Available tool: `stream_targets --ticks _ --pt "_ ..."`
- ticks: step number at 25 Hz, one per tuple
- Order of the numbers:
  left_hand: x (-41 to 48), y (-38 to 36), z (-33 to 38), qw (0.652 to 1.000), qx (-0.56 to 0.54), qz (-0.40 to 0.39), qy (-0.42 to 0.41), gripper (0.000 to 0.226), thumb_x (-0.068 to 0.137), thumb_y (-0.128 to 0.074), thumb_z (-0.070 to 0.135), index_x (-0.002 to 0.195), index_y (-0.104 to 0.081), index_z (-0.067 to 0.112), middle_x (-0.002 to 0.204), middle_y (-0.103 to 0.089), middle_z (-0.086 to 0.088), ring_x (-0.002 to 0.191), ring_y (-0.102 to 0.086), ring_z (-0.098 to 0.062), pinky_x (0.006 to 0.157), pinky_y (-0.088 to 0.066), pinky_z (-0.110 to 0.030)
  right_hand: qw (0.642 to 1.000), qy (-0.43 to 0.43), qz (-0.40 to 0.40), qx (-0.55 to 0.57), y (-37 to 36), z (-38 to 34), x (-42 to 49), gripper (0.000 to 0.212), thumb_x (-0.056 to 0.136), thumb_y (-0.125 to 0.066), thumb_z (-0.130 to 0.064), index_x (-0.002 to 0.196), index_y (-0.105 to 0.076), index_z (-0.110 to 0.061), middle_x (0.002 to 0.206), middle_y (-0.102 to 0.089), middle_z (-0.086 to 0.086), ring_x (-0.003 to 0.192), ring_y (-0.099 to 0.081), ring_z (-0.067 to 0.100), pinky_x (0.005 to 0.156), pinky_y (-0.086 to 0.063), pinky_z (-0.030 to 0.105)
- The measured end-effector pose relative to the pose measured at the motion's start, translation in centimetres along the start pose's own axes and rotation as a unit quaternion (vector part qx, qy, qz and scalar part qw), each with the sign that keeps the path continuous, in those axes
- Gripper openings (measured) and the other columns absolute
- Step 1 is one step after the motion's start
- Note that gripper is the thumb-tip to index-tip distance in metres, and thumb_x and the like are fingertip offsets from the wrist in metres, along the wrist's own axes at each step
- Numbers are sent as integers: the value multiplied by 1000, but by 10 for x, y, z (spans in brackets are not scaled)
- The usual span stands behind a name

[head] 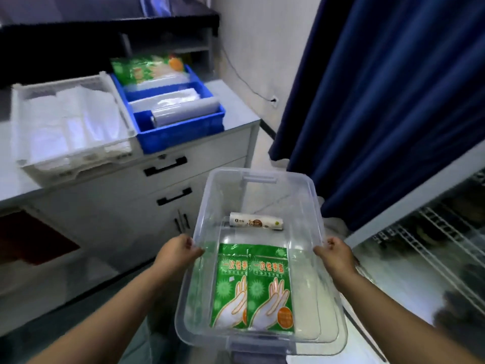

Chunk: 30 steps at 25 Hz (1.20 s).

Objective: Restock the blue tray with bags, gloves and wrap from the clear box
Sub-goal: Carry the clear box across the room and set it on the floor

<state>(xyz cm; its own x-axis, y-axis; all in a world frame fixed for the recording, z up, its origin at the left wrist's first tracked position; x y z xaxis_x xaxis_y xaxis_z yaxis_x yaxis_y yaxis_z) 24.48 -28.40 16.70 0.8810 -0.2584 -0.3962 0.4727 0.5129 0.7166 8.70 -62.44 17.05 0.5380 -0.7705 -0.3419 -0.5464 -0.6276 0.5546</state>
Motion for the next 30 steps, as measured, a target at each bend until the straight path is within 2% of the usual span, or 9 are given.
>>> stream_targets --ticks 2,5,9,13,16,20,24,27,30 --pt "27 -13 45 999 22 -15 -24 32 77 -70 33 58 -46 22 60 -54 4 58 -51 -15 48 -32 -24 999 -7 24 35 31 4 27 15 76 -65 -2 86 -56 -9 78 -59 14 66 -54 25 59 -41 31" --pt "74 -41 118 997 52 -29 -52 33 76 -69 35 55 -46 23 61 -55 2 60 -53 -17 47 -32 -25 997 -16 46 58 76 3 88 16 75 -64 0 73 -55 -12 77 -62 17 67 -56 27 62 -43 33" --pt "126 -62 199 997 50 -20 -54 35 76 -68 35 55 -44 22 56 -49 8 55 -48 -14 42 -30 -21 997 -10 53 62 117 -17 175 14 76 -64 1 82 -58 -10 77 -62 11 67 -57 25 61 -43 31" --pt "172 -69 256 998 31 -18 -52 33 76 -68 35 55 -49 18 56 -52 4 52 -50 -12 45 -32 -24 997 0 48 62 139 -51 255 17 77 -64 0 88 -60 -12 76 -63 8 69 -60 27 64 -47 32" --pt "208 -62 287 999 -14 -4 -39 29 75 -70 33 59 -53 15 61 -58 -2 57 -54 -19 52 -36 -28 997 14 50 50 141 -87 306 17 77 -64 1 88 -62 -10 74 -62 8 70 -59 28 68 -47 34" --pt "265 -40 322 999 -35 8 -35 28 76 -69 33 60 -52 17 56 -59 5 52 -56 -10 48 -37 -23 998 32 50 22 135 -136 366 14 76 -64 2 88 -63 -6 73 -61 8 65 -56 24 63 -45 29" --pt "366 -5 361 995 -70 45 -47 31 75 -68 35 59 -47 18 52 -60 4 55 -64 -15 54 -42 -25 997 63 42 12 105 -219 457 18 79 -63 4 96 -62 -1 83 -59 11 70 -54 24 63 -42 30" --pt "425 23 387 992 -104 52 -46 31 75 -68 32 59 -44 19 51 -58 3 53 -64 -14 54 -43 -25 997 69 38 8 87 -273 511 18 79 -62 4 96 -62 0 79 -60 11 65 -53 23 54 -40 24" --pt "486 50 402 989 -134 63 -25 32 75 -69 30 60 -44 19 53 -58 2 52 -62 -16 58 -46 -28 997 66 31 15 62 -322 564 19 79 -64 3 97 -62 -1 77 -60 10 62 -54 20 52 -40 25"
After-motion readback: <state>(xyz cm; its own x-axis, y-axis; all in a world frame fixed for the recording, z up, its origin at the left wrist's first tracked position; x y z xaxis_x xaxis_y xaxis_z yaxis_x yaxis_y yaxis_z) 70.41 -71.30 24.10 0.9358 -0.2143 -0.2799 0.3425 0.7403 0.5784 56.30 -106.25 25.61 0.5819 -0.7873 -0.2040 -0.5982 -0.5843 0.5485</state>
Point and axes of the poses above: each hand's wrist, its own x-axis towards the middle knuckle, its own y-axis out of the back of the hand, z = x × y, the point moved 5 cm from there along x, towards the middle knuckle
